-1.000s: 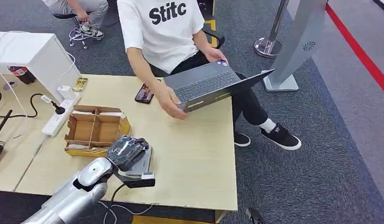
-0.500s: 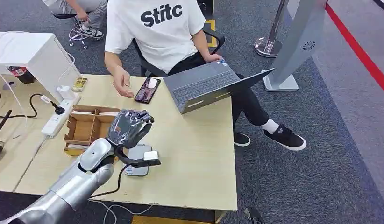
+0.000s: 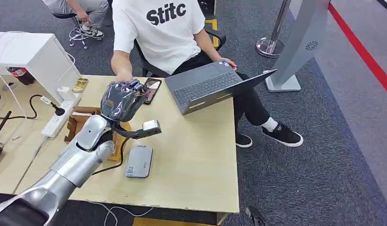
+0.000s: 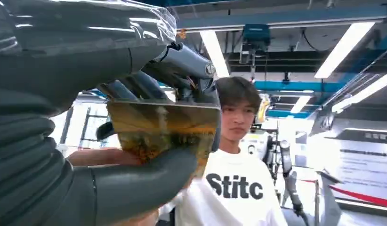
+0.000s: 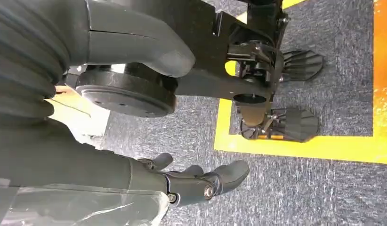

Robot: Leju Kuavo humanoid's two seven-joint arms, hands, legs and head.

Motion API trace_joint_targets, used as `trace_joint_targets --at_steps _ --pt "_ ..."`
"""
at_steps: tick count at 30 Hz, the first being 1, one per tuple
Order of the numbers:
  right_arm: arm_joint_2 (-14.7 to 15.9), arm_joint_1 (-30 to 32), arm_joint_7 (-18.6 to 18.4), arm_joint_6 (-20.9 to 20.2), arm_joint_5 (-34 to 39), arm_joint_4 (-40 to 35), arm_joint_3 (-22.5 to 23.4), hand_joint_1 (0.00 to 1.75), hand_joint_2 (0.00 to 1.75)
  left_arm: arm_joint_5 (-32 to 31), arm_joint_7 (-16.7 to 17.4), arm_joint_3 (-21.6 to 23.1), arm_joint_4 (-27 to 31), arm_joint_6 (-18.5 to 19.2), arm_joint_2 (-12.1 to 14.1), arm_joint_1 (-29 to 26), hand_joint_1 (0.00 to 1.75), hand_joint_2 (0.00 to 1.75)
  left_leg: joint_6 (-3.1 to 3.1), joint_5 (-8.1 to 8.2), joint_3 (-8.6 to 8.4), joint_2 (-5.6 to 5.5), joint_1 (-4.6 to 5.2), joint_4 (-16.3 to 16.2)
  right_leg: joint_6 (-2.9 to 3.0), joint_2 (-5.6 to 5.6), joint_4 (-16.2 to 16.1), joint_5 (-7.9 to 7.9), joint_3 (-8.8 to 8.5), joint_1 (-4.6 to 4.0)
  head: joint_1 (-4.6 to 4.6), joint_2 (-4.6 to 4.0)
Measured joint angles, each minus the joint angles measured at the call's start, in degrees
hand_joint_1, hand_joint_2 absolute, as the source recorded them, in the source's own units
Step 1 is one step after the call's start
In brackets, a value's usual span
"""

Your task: Pass the card to the sensor for recognition and then transmit it.

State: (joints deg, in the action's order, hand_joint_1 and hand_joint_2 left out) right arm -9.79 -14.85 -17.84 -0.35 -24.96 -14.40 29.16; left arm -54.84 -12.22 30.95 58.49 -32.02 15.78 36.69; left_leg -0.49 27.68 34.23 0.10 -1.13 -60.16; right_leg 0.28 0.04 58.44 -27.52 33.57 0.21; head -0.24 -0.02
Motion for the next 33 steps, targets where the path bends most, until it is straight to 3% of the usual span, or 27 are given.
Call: trace_joint_targets --at_steps 8,17,21,25,33 --pt "0.0 -0.06 -0.09 -0.09 0.9 0.0 -0.66 0.0 1.75 3.26 -2.43 -0.5 -2.27 1.6 -0.44 -0.63 0.0 1.75 0.0 0.0 0.01 0.0 0.0 0.0 0.0 0.0 0.0 0.0 0.0 0.0 0.0 0.0" --pt "0.0 -0.04 -0.09 -0.09 0.96 0.0 -0.83 0.0 1.75 3.6 -2.75 -0.53 -2.6 1.98 -0.44 -1.45 0.0 1.75 0.0 0.0 0.02 -0.01 0.0 0.0 0.0 -0.01 -0.01 0.0 0.0 0.0 0.0 0.0" --pt "0.0 0.05 0.02 -0.2 2.12 0.0 -0.92 0.0 1.75 7.61 -6.21 -0.53 -2.07 6.43 -0.2 -3.12 0.0 1.75 0.0 0.01 0.02 0.02 0.0 0.01 0.0 0.01 0.0 0.0 0.0 0.0 -0.02 0.0" --pt "0.04 0.75 0.87 -0.35 3.58 0.0 -0.94 0.0 1.75 11.69 -9.73 -0.53 3.37 12.26 2.44 -9.51 0.0 1.75 -0.03 0.03 0.02 0.09 0.0 0.04 0.0 0.09 0.0 -0.03 0.03 0.0 0.0 0.0" --pt "0.77 2.39 1.75 -1.01 6.01 -0.13 -1.29 0.0 1.75 12.65 -10.88 -0.59 18.61 18.97 11.37 -23.3 0.0 1.75 -0.06 0.1 0.03 0.1 -0.01 0.12 0.05 0.11 -0.02 -0.15 0.08 0.0 0.0 0.0"
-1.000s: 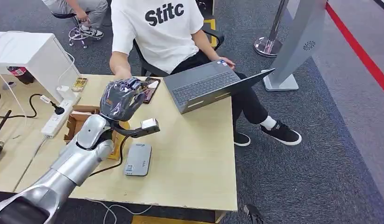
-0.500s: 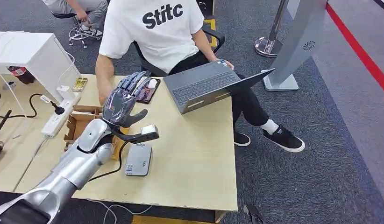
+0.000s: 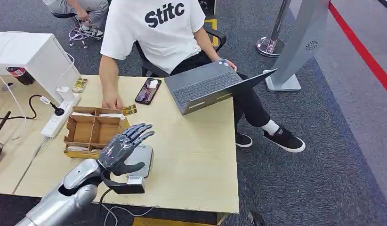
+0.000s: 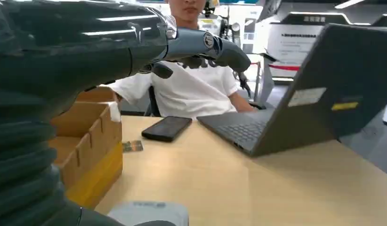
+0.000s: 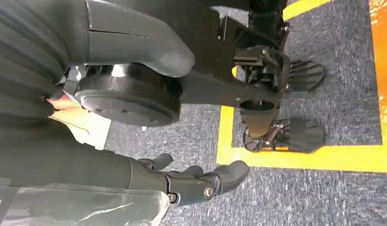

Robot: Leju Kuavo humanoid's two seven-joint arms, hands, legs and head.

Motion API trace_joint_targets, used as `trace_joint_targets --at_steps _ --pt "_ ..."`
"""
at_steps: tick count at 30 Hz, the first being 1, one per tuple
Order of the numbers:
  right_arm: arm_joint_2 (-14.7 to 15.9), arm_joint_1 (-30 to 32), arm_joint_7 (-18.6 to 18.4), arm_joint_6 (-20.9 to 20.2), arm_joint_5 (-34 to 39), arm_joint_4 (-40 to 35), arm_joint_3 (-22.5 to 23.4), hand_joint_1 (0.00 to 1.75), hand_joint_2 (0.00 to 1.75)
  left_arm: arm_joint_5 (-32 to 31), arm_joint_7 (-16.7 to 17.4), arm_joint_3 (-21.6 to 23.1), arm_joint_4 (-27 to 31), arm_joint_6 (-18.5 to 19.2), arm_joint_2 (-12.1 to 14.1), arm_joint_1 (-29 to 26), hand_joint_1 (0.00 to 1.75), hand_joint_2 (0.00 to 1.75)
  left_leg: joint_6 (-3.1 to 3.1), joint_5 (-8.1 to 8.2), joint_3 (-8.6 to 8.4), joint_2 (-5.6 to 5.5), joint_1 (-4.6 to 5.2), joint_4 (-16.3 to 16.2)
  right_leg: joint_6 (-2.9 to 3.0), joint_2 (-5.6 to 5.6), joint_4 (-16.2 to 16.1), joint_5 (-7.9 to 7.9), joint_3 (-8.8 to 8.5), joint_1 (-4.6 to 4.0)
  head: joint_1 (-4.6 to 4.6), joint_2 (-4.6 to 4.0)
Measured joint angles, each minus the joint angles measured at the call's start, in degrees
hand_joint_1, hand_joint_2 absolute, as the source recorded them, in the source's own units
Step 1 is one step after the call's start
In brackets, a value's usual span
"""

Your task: Pass the card to the sensor for recognition and then transmit it.

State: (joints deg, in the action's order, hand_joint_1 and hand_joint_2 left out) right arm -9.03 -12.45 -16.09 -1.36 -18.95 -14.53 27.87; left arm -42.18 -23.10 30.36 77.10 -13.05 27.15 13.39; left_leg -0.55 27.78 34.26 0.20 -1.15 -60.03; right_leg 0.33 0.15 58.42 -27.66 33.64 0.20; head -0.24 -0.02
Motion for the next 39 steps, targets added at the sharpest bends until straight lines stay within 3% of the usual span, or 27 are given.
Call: trace_joint_targets --at_steps 4,10,19,22,24,39 --pt "0.42 0.5 0.26 -0.02 0.92 -0.13 -0.17 0.0 1.75 -0.63 0.04 -0.94 6.66 0.5 4.41 -5.3 0.0 1.75 0.0 0.0 0.0 -0.02 0.0 0.0 0.0 -0.05 0.0 -0.01 -0.01 0.0 -0.02 0.0" --pt "0.81 0.91 0.44 -0.11 1.72 -0.15 -0.33 0.0 1.75 -4.1 2.08 -4.8 12.6 -0.94 8.32 -11.54 0.0 1.75 0.0 0.0 -0.01 -0.02 0.0 0.01 0.0 -0.05 0.0 -0.01 -0.01 0.0 0.0 0.0" --pt "0.85 0.92 0.48 -0.11 2.07 -0.15 -0.46 0.0 1.75 -5.61 2.88 -6.09 13.13 -1.44 9.04 -12.85 0.0 1.75 0.0 0.0 -0.01 -0.01 0.0 0.01 0.0 -0.05 0.0 -0.01 -0.01 0.0 0.0 0.0" --pt "1.05 0.94 0.48 -0.09 2.62 -0.17 -1.2 0.0 1.75 -14.08 8.02 -9.57 12.54 -5.12 10.27 -13.5 0.0 1.75 0.0 -0.01 -0.02 -0.05 0.0 0.01 0.0 -0.08 0.0 -0.01 -0.02 0.0 0.0 0.0" --pt "1.05 0.87 0.11 -0.02 2.8 -0.28 -2.34 0.0 1.75 -16.65 10.05 -10.67 7.58 -6.91 10.01 -11.66 0.0 1.75 -0.01 -0.01 -0.02 -0.05 0.0 0.01 0.0 -0.07 0.0 -0.01 -0.02 0.0 0.0 0.0" --pt "1.05 0.77 -0.2 0.2 3.28 -0.46 -3.93 0.0 1.75 -17.4 10.95 -10.73 -0.27 -7.39 8.47 -8.67 0.0 1.75 -0.01 -0.01 -0.02 -0.04 0.0 0.01 0.0 -0.07 0.0 -0.01 -0.02 0.0 0.0 0.0"
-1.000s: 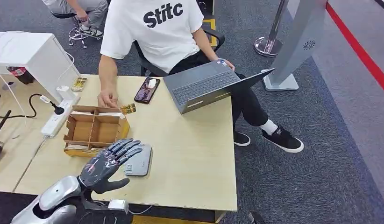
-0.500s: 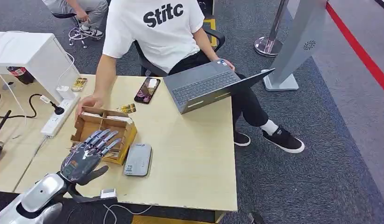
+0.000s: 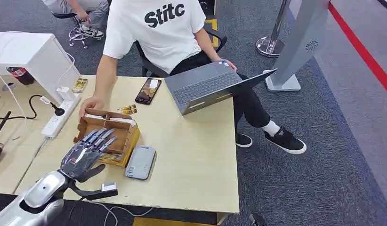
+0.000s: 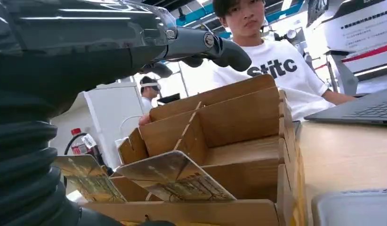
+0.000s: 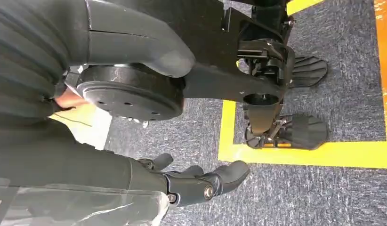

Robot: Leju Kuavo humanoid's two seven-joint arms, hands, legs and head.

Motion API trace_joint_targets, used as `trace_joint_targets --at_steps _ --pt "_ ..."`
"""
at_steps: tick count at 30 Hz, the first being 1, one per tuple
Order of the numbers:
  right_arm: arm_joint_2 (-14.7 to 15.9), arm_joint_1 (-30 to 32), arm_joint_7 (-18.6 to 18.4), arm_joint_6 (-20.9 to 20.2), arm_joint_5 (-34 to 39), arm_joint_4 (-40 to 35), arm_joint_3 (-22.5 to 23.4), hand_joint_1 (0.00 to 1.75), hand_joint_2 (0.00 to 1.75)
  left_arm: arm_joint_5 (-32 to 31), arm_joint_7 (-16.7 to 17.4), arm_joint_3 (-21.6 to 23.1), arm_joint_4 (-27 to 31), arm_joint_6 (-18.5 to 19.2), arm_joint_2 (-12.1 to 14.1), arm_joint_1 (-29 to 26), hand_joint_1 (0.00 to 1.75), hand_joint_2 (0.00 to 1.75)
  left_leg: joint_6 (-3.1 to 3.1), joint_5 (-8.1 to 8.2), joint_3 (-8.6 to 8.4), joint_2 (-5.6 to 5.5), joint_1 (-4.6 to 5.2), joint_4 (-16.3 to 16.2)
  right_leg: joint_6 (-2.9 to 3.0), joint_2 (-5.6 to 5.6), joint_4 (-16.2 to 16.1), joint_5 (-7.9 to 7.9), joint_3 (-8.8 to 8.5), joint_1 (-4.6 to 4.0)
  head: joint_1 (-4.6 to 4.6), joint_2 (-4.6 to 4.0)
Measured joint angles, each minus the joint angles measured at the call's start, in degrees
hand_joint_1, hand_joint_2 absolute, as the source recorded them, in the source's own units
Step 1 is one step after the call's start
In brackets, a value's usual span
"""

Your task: Pass the card to the sensor for recognition and then transmit it.

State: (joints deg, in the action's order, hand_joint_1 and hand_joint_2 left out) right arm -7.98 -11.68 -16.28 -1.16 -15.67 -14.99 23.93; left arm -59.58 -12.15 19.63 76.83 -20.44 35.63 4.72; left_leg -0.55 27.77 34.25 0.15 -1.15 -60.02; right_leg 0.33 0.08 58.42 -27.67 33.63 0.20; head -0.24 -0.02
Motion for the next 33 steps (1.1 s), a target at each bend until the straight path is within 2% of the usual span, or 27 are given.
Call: trace_joint_targets --at_steps 8,9,10,11,24,27,33 --pt "0.0 -0.01 -0.02 0.0 0.06 0.0 -0.5 0.0 1.75 0.46 -0.02 0.0 -1.53 -0.66 -0.57 0.63 0.0 1.75 0.0 0.0 0.0 0.0 0.0 0.0 0.0 0.0 0.0 0.0 0.0 0.0 0.0 0.0" --pt "0.0 -0.01 -0.02 0.02 0.15 0.0 -0.57 0.0 1.75 0.66 -0.13 0.0 -1.62 -0.96 -0.66 0.65 0.12 1.75 0.0 0.0 0.0 0.0 0.0 0.0 0.0 0.0 0.0 0.0 0.0 0.0 -0.02 0.0" --pt "0.0 -0.02 -0.02 0.04 0.24 0.0 -0.66 0.0 1.75 0.79 -0.2 0.0 -1.73 -1.38 -0.76 0.64 1.61 1.75 0.0 0.0 0.0 0.0 0.0 0.0 0.0 0.0 0.0 0.0 0.0 0.0 0.0 0.0" --pt "0.0 -0.02 -0.02 0.04 0.35 0.0 -0.79 0.0 1.75 0.98 -0.24 0.0 -1.77 -1.62 -0.85 0.64 1.75 1.75 0.0 0.0 0.01 0.0 0.0 0.0 0.0 0.0 0.0 0.0 0.0 0.0 0.0 0.0" --pt "0.02 -0.09 -0.17 0.42 1.27 -0.02 -1.95 0.0 1.75 3.7 -2.51 -0.02 -1.77 -2.38 -2.29 0.52 1.75 1.75 0.0 0.0 0.0 -0.01 0.0 0.0 0.0 0.0 0.0 0.0 -0.01 0.0 0.0 0.0" --pt "0.0 -0.09 -0.17 0.48 1.83 -0.02 -2.27 0.0 1.75 5.16 -4.35 -0.09 -1.73 -3.73 -2.62 0.27 1.75 1.75 0.0 0.0 0.0 0.0 0.0 0.0 0.0 0.0 0.0 0.0 -0.01 0.0 0.0 0.0" --pt "0.02 -0.1 -0.17 0.48 2.03 -0.02 -2.77 0.0 1.75 5.77 -5.31 -0.44 -1.55 -4.42 -3.6 -0.37 1.75 1.75 0.0 0.0 0.01 0.0 0.0 0.0 0.0 0.0 0.0 0.0 -0.01 0.0 0.0 0.0"
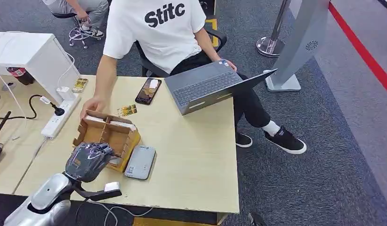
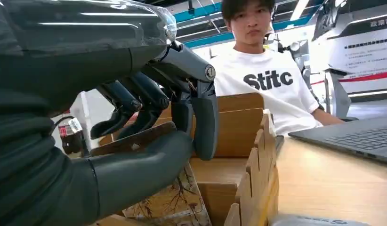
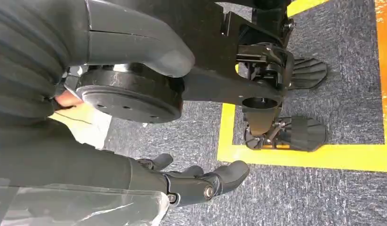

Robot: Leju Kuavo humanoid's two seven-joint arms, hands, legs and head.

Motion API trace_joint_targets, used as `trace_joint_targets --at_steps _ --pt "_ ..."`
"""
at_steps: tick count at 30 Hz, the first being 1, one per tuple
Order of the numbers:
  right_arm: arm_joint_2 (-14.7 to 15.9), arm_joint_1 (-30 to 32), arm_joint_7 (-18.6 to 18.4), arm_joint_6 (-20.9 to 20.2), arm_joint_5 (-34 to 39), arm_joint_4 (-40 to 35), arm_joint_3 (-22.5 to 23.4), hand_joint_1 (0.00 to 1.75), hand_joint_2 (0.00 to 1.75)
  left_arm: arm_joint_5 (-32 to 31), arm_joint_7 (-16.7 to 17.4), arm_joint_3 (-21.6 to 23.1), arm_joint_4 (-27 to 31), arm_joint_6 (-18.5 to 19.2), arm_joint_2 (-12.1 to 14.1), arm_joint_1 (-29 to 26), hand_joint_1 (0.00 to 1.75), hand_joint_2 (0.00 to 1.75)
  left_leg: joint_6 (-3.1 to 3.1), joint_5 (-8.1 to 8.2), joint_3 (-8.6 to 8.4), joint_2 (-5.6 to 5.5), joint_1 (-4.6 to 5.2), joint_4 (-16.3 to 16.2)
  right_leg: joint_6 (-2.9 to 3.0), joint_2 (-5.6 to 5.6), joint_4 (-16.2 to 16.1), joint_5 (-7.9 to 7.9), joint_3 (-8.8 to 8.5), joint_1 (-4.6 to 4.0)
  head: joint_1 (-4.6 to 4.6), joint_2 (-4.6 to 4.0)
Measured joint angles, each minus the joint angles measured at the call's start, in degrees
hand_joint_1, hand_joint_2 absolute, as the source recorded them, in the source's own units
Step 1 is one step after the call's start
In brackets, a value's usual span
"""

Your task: Pass the card to the sensor for recognition and then transmit it.

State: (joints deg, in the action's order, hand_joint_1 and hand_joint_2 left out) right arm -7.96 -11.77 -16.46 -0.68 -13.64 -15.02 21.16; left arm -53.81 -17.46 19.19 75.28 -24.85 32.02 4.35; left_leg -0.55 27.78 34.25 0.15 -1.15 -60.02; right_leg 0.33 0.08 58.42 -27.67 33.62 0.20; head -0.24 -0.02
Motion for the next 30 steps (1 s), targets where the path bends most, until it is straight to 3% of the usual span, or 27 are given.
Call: trace_joint_targets --at_steps 4,9,12,20,30 --pt "0.0 0.0 0.0 0.07 0.39 0.0 -0.13 0.0 1.75 0.59 -0.72 -0.13 0.2 -0.79 -0.42 -0.19 1.75 1.75 0.0 0.0 0.0 0.0 0.0 0.0 0.0 0.0 0.0 0.0 0.0 0.0 -0.02 0.0" --pt "0.0 0.0 0.0 0.35 0.94 -0.02 -0.46 0.0 1.75 3.13 -2.38 -1.05 2.1 -5.99 -2.06 0.35 1.75 1.75 0.0 0.0 -0.01 -0.01 0.0 -0.01 -0.01 -0.02 -0.02 0.0 0.02 0.0 0.0 0.0" --pt "0.0 -0.06 0.0 0.44 1.09 -0.02 -0.85 0.0 1.75 3.98 -2.34 -1.73 3.91 -7.17 -3.67 2.84 1.75 1.75 0.01 -0.01 -0.03 -0.09 0.0 -0.01 -0.01 -0.1 -0.02 0.01 -0.03 0.0 -0.02 0.0" --pt "0.0 -0.32 -0.13 0.79 1.73 -0.07 -1.79 0.0 1.75 7.23 1.79 -2.12 4.92 -3.32 -6.23 14.88 1.75 1.75 0.0 -0.09 -0.04 -0.09 0.0 -0.01 0.07 -0.12 0.02 0.1 -0.05 0.0 0.0 0.0" --pt "-0.02 -0.6 -0.85 1.03 1.99 -0.07 -2.78 0.0 1.75 8.24 3.3 -2.14 2.63 -1.91 -7.67 20.53 1.75 1.75 0.0 -0.09 0.01 -0.1 0.0 -0.01 0.09 -0.11 0.01 0.1 0.03 -0.01 -0.02 0.0"
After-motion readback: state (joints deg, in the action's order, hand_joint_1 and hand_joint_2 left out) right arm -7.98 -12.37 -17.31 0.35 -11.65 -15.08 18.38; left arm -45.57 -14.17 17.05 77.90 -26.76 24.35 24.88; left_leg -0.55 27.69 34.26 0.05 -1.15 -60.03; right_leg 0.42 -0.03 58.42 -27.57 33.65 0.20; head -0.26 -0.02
